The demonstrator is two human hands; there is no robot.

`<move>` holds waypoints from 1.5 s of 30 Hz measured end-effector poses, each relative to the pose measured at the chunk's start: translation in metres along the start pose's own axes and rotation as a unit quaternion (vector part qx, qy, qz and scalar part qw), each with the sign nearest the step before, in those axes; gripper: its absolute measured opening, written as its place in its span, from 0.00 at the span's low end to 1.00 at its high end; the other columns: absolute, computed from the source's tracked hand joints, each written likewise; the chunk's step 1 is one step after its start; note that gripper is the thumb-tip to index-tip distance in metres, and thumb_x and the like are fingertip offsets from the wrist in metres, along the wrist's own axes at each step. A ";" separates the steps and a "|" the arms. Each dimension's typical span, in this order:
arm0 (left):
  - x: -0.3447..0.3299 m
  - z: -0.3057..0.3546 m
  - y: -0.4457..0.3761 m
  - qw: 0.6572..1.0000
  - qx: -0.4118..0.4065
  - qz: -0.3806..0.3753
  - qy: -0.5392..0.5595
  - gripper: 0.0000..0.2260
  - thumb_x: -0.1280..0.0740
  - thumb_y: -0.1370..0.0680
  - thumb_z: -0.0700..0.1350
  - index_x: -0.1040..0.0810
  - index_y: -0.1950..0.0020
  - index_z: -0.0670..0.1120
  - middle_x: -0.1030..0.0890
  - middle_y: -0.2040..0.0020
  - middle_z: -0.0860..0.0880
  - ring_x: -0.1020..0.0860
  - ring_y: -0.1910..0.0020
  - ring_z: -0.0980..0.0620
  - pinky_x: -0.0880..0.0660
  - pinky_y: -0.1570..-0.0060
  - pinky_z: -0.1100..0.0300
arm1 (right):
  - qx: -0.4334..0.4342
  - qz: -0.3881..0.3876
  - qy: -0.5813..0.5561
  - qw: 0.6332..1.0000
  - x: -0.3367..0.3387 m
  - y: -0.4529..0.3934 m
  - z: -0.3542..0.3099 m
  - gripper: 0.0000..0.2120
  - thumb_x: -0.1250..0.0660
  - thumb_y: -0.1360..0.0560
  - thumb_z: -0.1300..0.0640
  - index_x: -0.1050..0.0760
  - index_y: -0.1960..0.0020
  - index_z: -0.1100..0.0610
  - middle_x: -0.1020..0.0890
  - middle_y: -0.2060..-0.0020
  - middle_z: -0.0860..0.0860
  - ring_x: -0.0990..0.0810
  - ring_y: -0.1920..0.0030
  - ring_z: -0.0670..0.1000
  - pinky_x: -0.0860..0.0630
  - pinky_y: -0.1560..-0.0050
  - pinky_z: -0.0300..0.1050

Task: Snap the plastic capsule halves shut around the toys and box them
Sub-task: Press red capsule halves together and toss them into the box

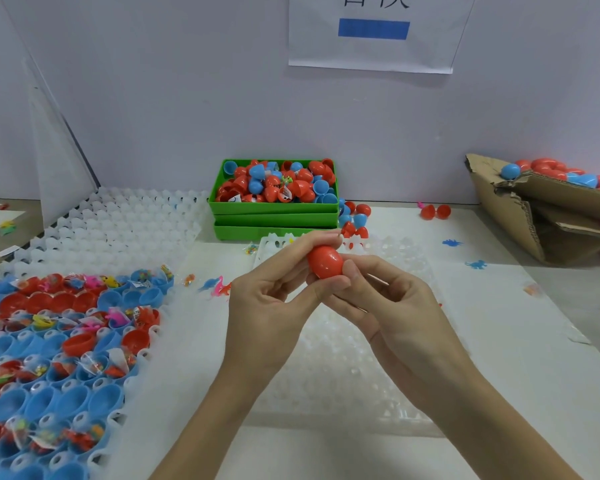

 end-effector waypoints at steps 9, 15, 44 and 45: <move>0.003 0.004 -0.001 1.000 -0.010 0.013 -0.021 0.18 0.22 0.28 0.44 0.16 0.38 0.51 0.13 0.43 0.56 0.15 0.41 0.54 0.20 0.41 0.64 | -0.020 -0.044 -0.014 0.999 -0.003 -0.001 -0.002 0.15 0.27 0.24 0.52 0.15 0.40 0.58 0.14 0.42 0.58 0.16 0.39 0.57 0.18 0.40 0.46; 0.007 0.007 0.002 0.991 -0.052 0.013 -0.125 0.20 0.24 0.25 0.46 0.17 0.33 0.49 0.15 0.38 0.56 0.17 0.37 0.53 0.19 0.39 0.60 | 0.007 -0.022 0.038 0.999 -0.002 0.000 -0.006 0.14 0.24 0.26 0.54 0.14 0.42 0.57 0.13 0.47 0.58 0.13 0.43 0.58 0.16 0.44 0.47; 0.000 0.002 0.007 0.982 -0.062 0.014 -0.177 0.22 0.25 0.24 0.43 0.20 0.30 0.48 0.16 0.36 0.55 0.18 0.37 0.58 0.20 0.39 0.61 | 0.041 0.017 0.073 0.996 0.003 0.003 -0.009 0.12 0.24 0.26 0.55 0.13 0.44 0.56 0.12 0.51 0.57 0.12 0.46 0.56 0.16 0.45 0.46; 0.000 0.003 0.007 0.981 -0.065 0.010 -0.181 0.22 0.25 0.23 0.43 0.20 0.29 0.48 0.16 0.35 0.54 0.18 0.36 0.58 0.20 0.38 0.60 | 0.041 0.022 0.078 0.996 0.003 0.004 -0.009 0.12 0.24 0.27 0.55 0.13 0.44 0.56 0.12 0.51 0.56 0.12 0.46 0.56 0.16 0.45 0.46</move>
Point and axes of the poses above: each hand's wrist, its own y-axis away from the middle knuckle, its own x-axis out of the back of the hand, z = x × y, the point moved 8 cm from there along -y, towards the middle knuckle
